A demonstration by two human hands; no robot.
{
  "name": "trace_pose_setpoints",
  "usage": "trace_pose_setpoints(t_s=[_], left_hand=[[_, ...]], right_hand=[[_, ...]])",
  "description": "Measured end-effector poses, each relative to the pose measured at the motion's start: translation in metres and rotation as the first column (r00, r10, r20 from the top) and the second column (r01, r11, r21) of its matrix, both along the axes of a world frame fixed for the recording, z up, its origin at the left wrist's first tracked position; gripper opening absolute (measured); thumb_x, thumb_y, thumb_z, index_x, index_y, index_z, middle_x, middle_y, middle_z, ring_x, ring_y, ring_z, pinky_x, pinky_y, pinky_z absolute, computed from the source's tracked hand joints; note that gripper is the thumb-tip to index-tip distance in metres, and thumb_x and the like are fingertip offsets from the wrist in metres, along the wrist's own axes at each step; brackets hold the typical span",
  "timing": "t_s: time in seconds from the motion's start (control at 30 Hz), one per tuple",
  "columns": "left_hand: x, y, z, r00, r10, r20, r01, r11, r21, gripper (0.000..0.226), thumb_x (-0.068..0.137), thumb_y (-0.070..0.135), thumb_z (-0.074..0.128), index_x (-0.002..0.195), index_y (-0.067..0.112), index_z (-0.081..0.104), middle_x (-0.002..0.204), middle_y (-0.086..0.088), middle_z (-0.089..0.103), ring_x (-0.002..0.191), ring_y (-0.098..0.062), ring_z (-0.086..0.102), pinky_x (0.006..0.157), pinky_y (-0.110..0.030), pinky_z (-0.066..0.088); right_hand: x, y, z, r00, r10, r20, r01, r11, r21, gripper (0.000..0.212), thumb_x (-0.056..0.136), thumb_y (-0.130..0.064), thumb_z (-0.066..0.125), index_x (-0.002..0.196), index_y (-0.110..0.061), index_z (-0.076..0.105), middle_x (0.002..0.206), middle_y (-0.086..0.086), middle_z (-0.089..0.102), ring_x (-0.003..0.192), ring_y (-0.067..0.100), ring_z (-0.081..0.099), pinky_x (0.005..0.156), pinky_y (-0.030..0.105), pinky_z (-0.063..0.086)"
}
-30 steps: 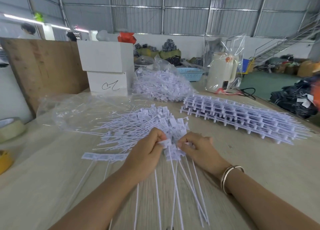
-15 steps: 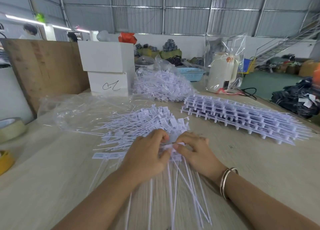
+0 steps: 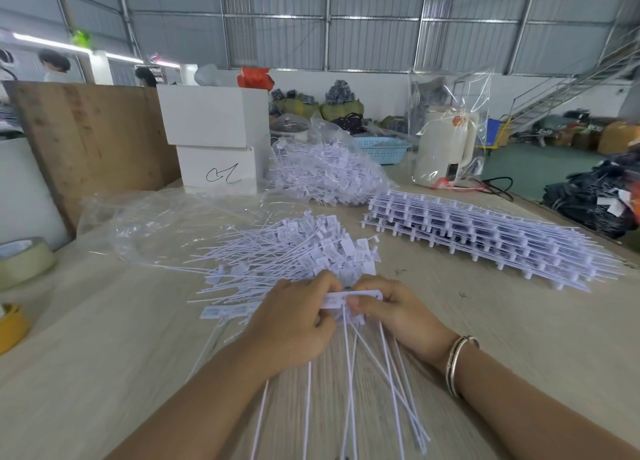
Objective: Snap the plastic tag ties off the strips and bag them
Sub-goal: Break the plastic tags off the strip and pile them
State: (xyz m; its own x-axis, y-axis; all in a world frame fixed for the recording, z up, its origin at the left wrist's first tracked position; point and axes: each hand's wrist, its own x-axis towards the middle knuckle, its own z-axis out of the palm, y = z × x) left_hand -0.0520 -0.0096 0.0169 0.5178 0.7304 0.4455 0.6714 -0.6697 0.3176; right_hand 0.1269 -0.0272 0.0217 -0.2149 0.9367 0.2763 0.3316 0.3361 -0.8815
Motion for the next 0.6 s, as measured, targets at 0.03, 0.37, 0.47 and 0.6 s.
trace_pose_setpoints(t_s=[0.03, 0.37, 0.47, 0.6], left_hand=[[0.000, -0.001, 0.000, 0.999, 0.000, -0.033, 0.001, 1.000, 0.021, 0.020, 0.083, 0.024, 0.049, 0.103, 0.025, 0.045, 0.063, 0.016, 0.040, 0.060, -0.007, 0.041, 0.064, -0.026, 0.026], [-0.002, 0.002, 0.001, 0.996, 0.055, -0.068, -0.043, 0.986, 0.161, 0.014, 0.090, 0.038, 0.054, 0.100, 0.029, 0.057, 0.075, 0.002, 0.063, 0.074, -0.021, 0.056, 0.057, -0.030, 0.022], [-0.007, 0.007, 0.001, 0.997, -0.064, -0.035, 0.065, 0.997, 0.049, 0.010, 0.091, 0.039, 0.055, 0.093, 0.031, 0.058, 0.070, 0.005, 0.062, 0.066, -0.013, 0.057, 0.056, -0.030, 0.037], [-0.011, 0.011, -0.001, 0.990, -0.137, 0.044, 0.139, 0.990, -0.036, 0.012, 0.086, 0.045, 0.053, 0.095, 0.038, 0.051, 0.070, 0.009, 0.064, 0.060, -0.007, 0.056, 0.054, -0.028, 0.043]], right_hand=[[0.000, 0.001, 0.000, 1.000, -0.002, -0.018, 0.002, 1.000, -0.006, 0.023, 0.086, -0.005, 0.060, 0.064, -0.005, 0.061, 0.068, 0.018, 0.053, 0.067, 0.017, 0.050, 0.069, 0.027, 0.039], [0.001, 0.003, -0.003, 0.994, 0.052, 0.097, -0.059, 0.996, 0.066, 0.021, 0.089, -0.006, 0.059, 0.076, 0.010, 0.059, 0.073, 0.019, 0.050, 0.070, 0.015, 0.045, 0.070, 0.026, 0.034], [0.004, 0.002, -0.004, 0.971, 0.036, 0.235, -0.072, 0.986, 0.148, 0.020, 0.090, -0.010, 0.059, 0.075, 0.002, 0.062, 0.069, 0.006, 0.048, 0.070, 0.012, 0.044, 0.074, 0.015, 0.029], [0.005, 0.001, -0.005, 0.949, 0.014, 0.316, -0.078, 0.978, 0.192, 0.021, 0.091, -0.017, 0.059, 0.070, -0.016, 0.063, 0.067, 0.001, 0.047, 0.075, 0.008, 0.045, 0.080, 0.013, 0.023]])
